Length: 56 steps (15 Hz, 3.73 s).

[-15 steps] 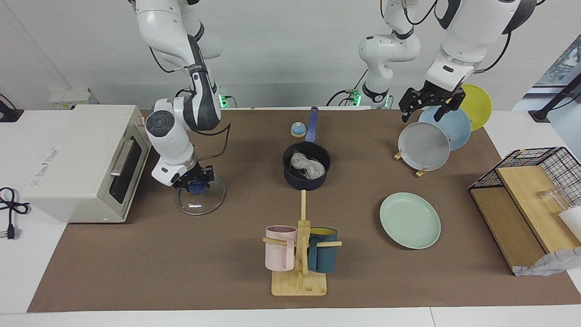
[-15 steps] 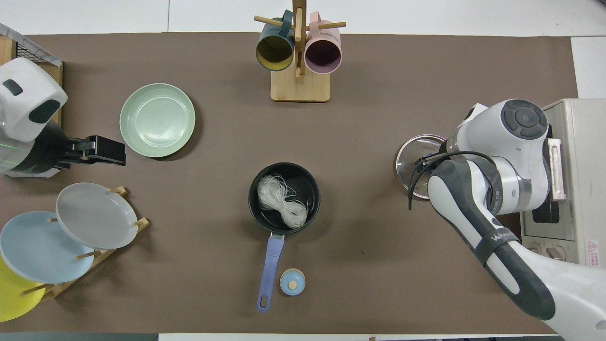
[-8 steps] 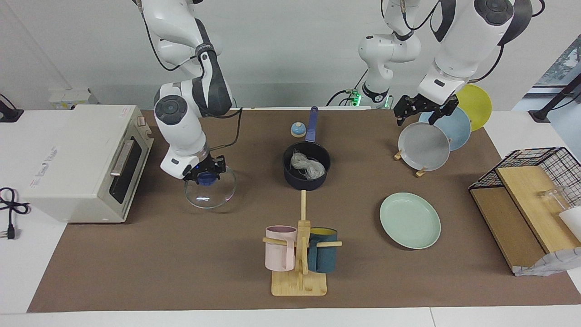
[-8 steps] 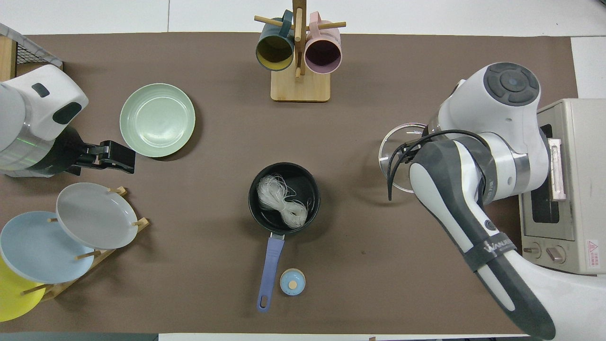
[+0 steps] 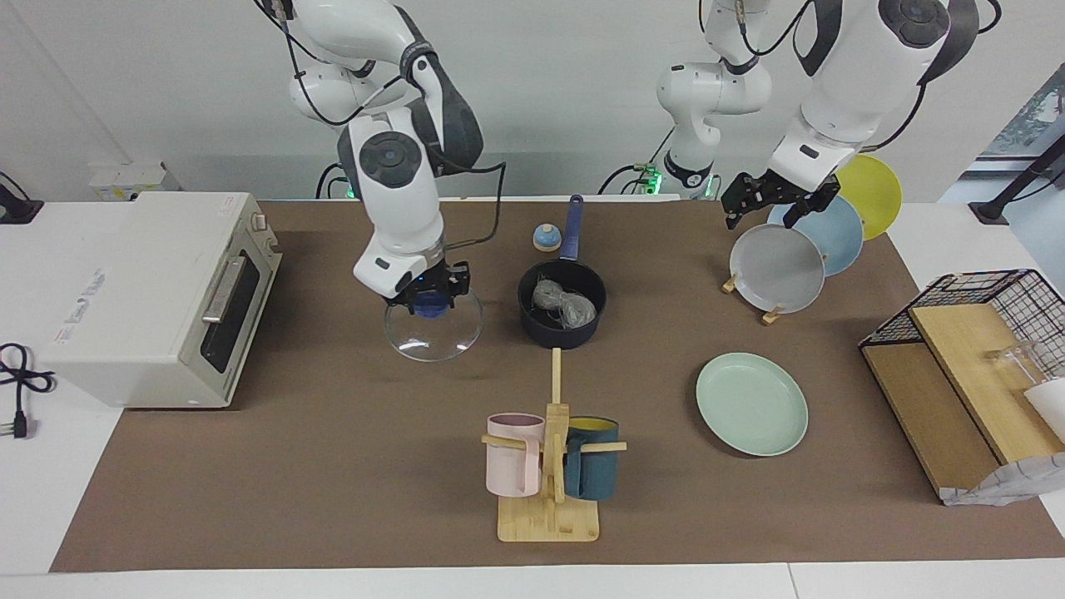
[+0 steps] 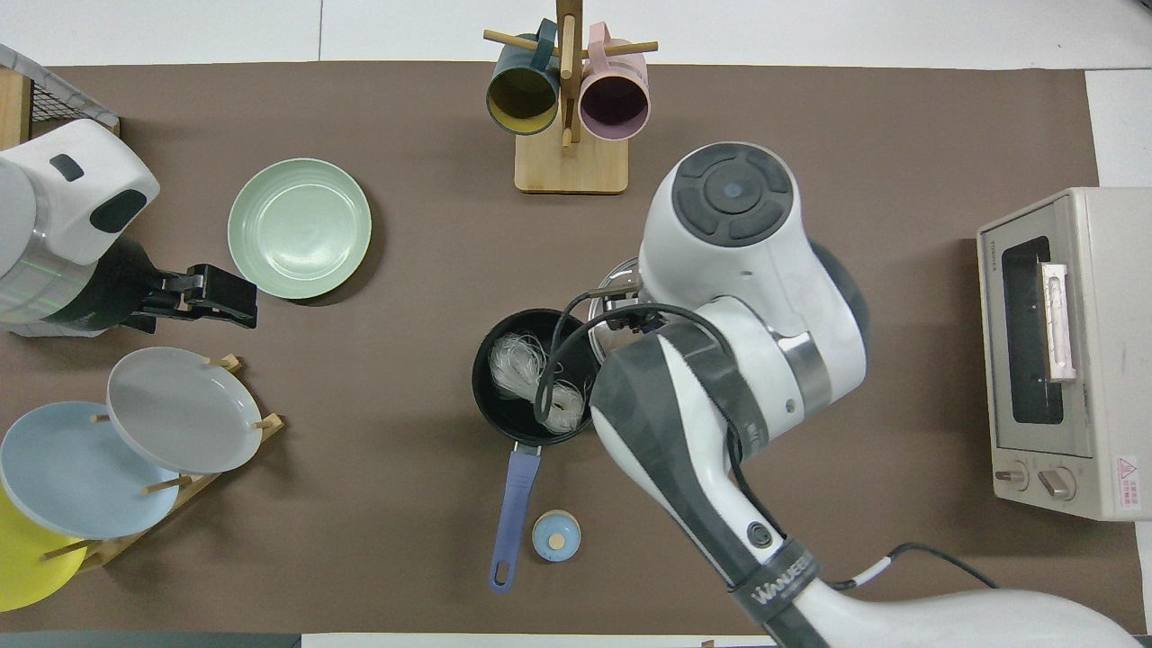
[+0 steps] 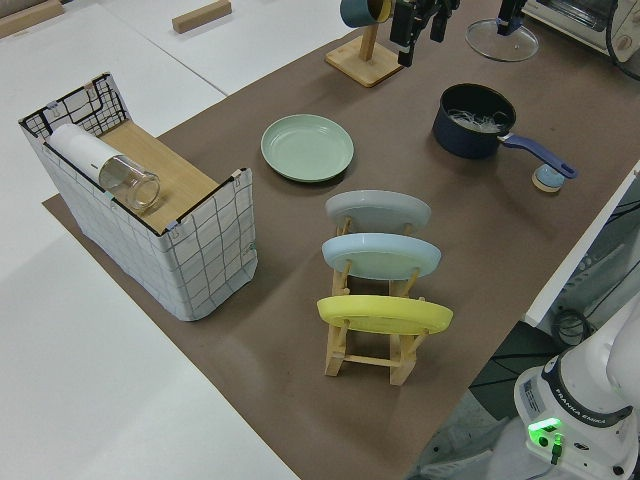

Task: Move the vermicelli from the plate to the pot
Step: 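Carry the glass lid with the right gripper over the saucepan, then lower the glass lid onto the saucepan with the right gripper, then open the right gripper and draw it back from the lid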

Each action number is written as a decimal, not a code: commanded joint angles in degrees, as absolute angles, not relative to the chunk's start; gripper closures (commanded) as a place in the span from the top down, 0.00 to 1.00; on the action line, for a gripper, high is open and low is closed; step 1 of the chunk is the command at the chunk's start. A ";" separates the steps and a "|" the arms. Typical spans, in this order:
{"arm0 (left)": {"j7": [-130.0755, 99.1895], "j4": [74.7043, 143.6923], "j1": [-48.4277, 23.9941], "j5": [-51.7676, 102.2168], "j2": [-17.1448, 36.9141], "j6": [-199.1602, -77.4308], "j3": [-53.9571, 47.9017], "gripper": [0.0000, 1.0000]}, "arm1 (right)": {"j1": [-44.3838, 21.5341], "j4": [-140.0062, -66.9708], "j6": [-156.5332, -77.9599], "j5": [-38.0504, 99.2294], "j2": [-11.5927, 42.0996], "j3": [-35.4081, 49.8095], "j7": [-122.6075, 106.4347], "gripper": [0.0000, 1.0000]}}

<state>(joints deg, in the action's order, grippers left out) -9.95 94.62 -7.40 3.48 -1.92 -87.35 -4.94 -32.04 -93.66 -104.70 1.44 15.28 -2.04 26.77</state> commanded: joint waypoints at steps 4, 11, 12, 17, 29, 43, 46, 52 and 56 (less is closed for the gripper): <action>-10.46 93.25 -8.09 3.52 -1.32 -87.28 -4.13 1.00 | -39.71 -90.53 -109.07 1.32 19.77 -2.20 38.39 0.32; -10.37 93.16 -7.82 3.17 -1.49 -87.01 -4.22 1.00 | -43.07 -90.53 -111.53 0.79 21.53 -2.20 42.01 0.32; -10.28 93.16 -7.74 2.21 -1.49 -87.01 -4.31 1.00 | -42.98 -90.61 -111.71 0.88 21.53 -2.20 42.10 0.32; -10.20 93.16 -7.73 0.53 -1.58 -87.45 -4.57 1.00 | -43.15 -91.76 -112.94 1.58 21.71 -2.11 42.36 0.33; -10.02 93.08 -6.86 0.62 -1.58 -89.74 -4.66 1.00 | -43.07 -92.63 -114.08 3.69 21.97 -1.67 42.71 0.35; -9.84 93.34 -6.68 0.62 -2.37 -89.82 -4.48 1.00 | -42.19 -92.64 -111.71 7.03 21.62 -1.67 42.63 0.35; -9.67 93.25 -6.15 0.62 -2.37 -89.82 -4.57 1.00 | -42.27 -92.90 -111.80 7.03 21.80 -1.67 42.63 0.35; -10.02 93.69 -6.15 0.62 -2.55 -89.48 -4.39 1.00 | -42.36 -93.78 -112.06 6.77 21.62 -1.76 42.63 0.40; -10.11 93.87 -6.15 0.62 -2.81 -88.95 -4.31 1.00 | -42.36 -94.22 -112.06 6.07 21.79 -1.76 42.45 0.41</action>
<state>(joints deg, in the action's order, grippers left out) -9.97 94.01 -6.36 1.68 -2.23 -89.69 -4.38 -42.67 -92.45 -112.04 5.67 21.95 -2.14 41.35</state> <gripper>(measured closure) 0.000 0.335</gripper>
